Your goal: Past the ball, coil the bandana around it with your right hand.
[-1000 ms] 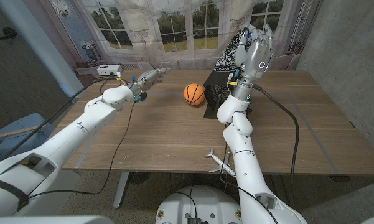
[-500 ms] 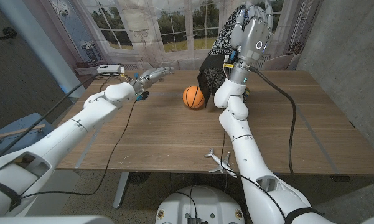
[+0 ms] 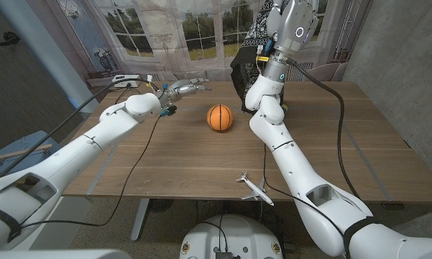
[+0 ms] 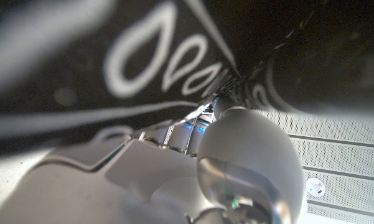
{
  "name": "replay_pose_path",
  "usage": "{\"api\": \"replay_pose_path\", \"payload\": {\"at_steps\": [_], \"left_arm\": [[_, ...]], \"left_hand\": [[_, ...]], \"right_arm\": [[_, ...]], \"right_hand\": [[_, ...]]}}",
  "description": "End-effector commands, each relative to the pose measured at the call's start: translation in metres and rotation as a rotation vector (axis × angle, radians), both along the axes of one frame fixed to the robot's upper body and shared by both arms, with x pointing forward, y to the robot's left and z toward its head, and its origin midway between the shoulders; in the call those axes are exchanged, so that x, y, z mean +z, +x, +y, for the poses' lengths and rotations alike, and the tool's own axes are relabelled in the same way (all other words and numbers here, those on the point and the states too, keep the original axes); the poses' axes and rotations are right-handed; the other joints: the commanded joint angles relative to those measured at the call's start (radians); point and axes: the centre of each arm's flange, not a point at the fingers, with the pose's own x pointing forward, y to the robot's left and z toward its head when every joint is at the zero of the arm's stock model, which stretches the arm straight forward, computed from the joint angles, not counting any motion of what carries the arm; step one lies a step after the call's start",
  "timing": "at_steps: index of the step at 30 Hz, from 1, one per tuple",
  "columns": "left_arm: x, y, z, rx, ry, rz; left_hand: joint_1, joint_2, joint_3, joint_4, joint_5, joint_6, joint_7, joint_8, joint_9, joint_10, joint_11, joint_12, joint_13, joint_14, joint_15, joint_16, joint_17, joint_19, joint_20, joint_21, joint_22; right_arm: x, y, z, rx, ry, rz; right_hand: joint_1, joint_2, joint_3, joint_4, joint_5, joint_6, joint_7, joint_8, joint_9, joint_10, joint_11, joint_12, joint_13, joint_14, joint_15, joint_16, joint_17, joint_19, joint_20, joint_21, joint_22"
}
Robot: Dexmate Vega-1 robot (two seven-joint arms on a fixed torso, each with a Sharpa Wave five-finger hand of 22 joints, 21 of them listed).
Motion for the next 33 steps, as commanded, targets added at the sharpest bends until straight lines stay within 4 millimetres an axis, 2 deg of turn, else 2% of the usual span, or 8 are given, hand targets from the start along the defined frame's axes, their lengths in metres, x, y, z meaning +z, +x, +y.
{"api": "replay_pose_path", "payload": {"at_steps": [1,6,14,18,25,28,29,33], "left_arm": [[0.002,-0.009,-0.026,-0.038,0.133,-0.014],[0.005,-0.014,-0.037,-0.044,0.169,-0.038],[0.008,-0.023,-0.051,-0.017,0.216,-0.088],[0.009,-0.027,-0.057,0.018,0.242,-0.122],[0.009,-0.029,-0.061,0.035,0.227,-0.156],[0.007,-0.03,-0.061,0.055,0.211,-0.181],[0.006,-0.03,-0.062,0.058,0.202,-0.19],[0.004,-0.031,-0.061,0.07,0.17,-0.212]], "left_hand": [[0.023,-0.018,-0.012,0.002,0.016,0.001,-0.004,-0.001,0.003,-0.014,0.003,0.0,0.003,-0.011,0.011,-0.002,0.002,-0.011,0.005,-0.004,0.004],[0.035,-0.023,-0.017,0.003,0.024,-0.001,0.001,-0.002,0.004,-0.02,0.003,-0.002,0.003,-0.013,0.015,-0.001,0.002,-0.012,0.004,-0.006,0.004],[0.097,-0.027,-0.041,0.007,0.056,-0.071,-0.008,-0.026,0.006,-0.058,0.012,-0.007,0.004,-0.031,0.01,0.0,0.002,-0.013,0.004,-0.009,0.005],[0.133,-0.014,-0.046,0.01,0.067,-0.112,-0.024,-0.033,0.008,-0.072,0.008,-0.006,0.004,-0.038,0.003,0.0,0.002,-0.009,0.004,-0.01,0.005],[0.172,0.004,-0.048,0.014,0.072,-0.145,-0.03,-0.034,0.009,-0.088,0.003,-0.005,0.006,-0.05,-0.019,-0.001,0.001,-0.004,0.004,-0.01,0.005],[0.19,0.012,-0.049,0.016,0.072,-0.144,-0.031,-0.028,0.01,-0.086,-0.019,-0.001,0.006,-0.053,-0.027,0.0,0.0,0.002,0.004,-0.009,0.005],[0.213,0.028,-0.049,0.02,0.068,-0.111,-0.03,-0.011,0.012,-0.068,-0.034,0.008,0.006,-0.049,-0.038,0.003,-0.001,0.012,0.004,-0.006,0.004],[0.248,0.051,-0.053,0.026,0.055,-0.052,-0.031,0.008,0.013,-0.027,-0.065,0.025,0.005,-0.023,-0.055,0.01,-0.003,0.04,0.003,0.0,0.002]], "right_arm": [[0.027,-0.016,0.016,-0.034,-0.028,-0.029],[0.034,-0.021,0.021,-0.04,-0.017,-0.027],[0.045,-0.028,0.035,-0.04,-0.008,0.003],[0.048,-0.035,0.042,-0.013,-0.009,-0.01],[0.051,-0.052,0.05,0.056,-0.014,-0.047],[0.051,-0.058,0.051,0.094,-0.017,-0.063],[0.051,-0.059,0.051,0.104,-0.017,-0.069],[0.049,-0.065,0.049,0.149,-0.019,-0.095]], "right_hand": [[0.004,0.008,0.002,0.004,0.004,0.009,-0.004,0.25,0.0,0.005,-0.004,0.006,0.003,-0.004,-0.153,-0.002,0.007,-0.001,0.003,-0.002,0.004],[0.005,0.008,0.001,0.004,0.004,0.01,0.001,0.252,-0.003,0.008,-0.002,0.005,-0.001,-0.006,-0.153,-0.002,0.012,-0.004,0.006,-0.002,0.004],[0.008,0.008,-0.001,0.002,0.005,0.018,0.008,0.258,-0.009,0.016,0.006,0.006,-0.006,-0.009,-0.15,-0.003,0.023,-0.005,0.015,-0.002,0.004],[0.01,0.009,-0.001,0.0,0.005,0.018,0.011,0.26,-0.011,0.019,0.009,0.008,-0.006,-0.011,-0.15,-0.004,0.028,-0.007,0.018,-0.002,0.004],[0.012,0.009,-0.003,0.0,0.006,0.019,0.015,0.262,-0.014,0.021,0.015,0.008,-0.01,-0.015,-0.148,-0.005,0.036,-0.01,0.022,-0.003,0.003],[0.011,0.01,-0.003,0.001,0.006,0.02,0.015,0.263,-0.017,0.022,0.014,0.008,-0.01,-0.016,-0.147,-0.006,0.039,-0.01,0.024,-0.002,0.003],[0.012,0.01,-0.003,0.001,0.006,0.02,0.016,0.264,-0.017,0.022,0.013,0.008,-0.011,-0.017,-0.147,-0.006,0.04,-0.01,0.024,-0.002,0.003],[0.01,0.01,-0.005,0.003,0.006,0.02,0.015,0.264,-0.021,0.022,0.012,0.009,-0.011,-0.017,-0.147,-0.008,0.044,-0.011,0.023,-0.002,0.003]]}}
